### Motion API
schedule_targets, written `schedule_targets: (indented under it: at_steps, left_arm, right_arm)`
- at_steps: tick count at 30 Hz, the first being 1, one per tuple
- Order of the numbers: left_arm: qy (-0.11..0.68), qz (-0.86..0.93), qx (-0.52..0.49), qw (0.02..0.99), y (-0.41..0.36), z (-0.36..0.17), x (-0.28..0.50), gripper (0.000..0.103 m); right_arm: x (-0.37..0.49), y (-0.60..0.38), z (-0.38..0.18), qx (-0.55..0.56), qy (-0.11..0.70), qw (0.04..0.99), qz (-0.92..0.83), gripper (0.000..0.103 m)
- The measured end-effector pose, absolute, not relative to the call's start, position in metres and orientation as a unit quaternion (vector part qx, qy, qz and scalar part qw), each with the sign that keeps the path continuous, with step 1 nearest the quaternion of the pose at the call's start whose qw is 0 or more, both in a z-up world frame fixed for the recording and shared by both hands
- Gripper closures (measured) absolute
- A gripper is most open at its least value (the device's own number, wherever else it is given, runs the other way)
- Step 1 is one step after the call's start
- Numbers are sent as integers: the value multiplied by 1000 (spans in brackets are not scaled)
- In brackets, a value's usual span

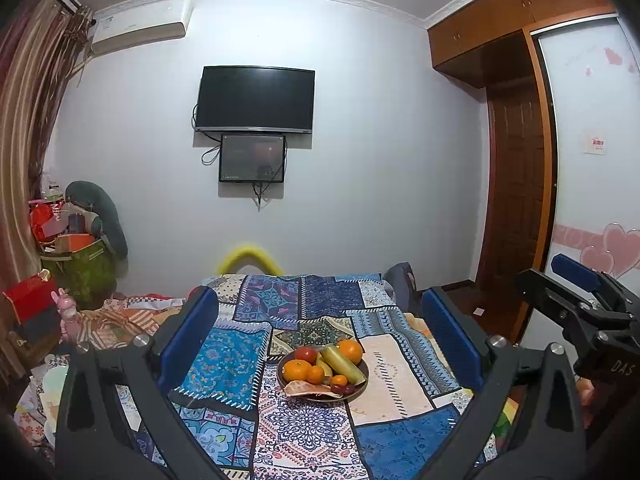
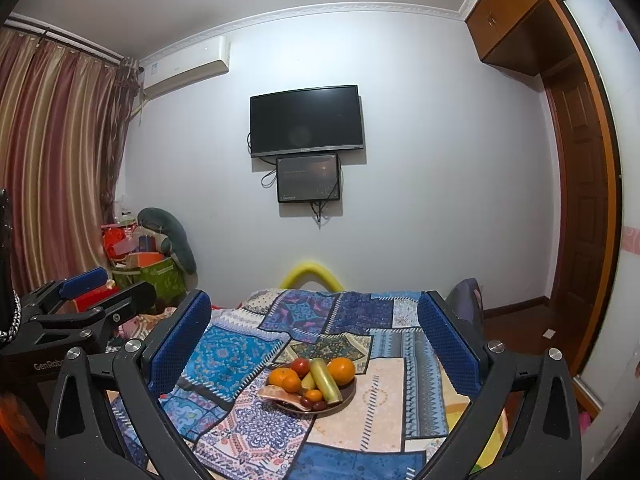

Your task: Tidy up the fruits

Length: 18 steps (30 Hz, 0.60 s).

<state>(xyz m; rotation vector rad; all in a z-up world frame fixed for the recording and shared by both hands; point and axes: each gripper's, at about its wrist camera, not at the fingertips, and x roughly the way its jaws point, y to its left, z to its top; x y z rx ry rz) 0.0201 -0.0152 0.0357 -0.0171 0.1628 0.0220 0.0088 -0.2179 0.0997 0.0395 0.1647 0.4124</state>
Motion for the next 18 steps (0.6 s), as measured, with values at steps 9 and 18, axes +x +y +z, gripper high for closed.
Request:
schedule_targets:
  at_steps: [9,18]
  left_arm:
    - [84,6,-6,996,-18,35,19,0]
    - [91,6,-13,996,-15,34,22,0]
  right_arm:
    - [9,-219,102,20,81,975,204,0]
    - [12,-219,100,22,89,975,202,0]
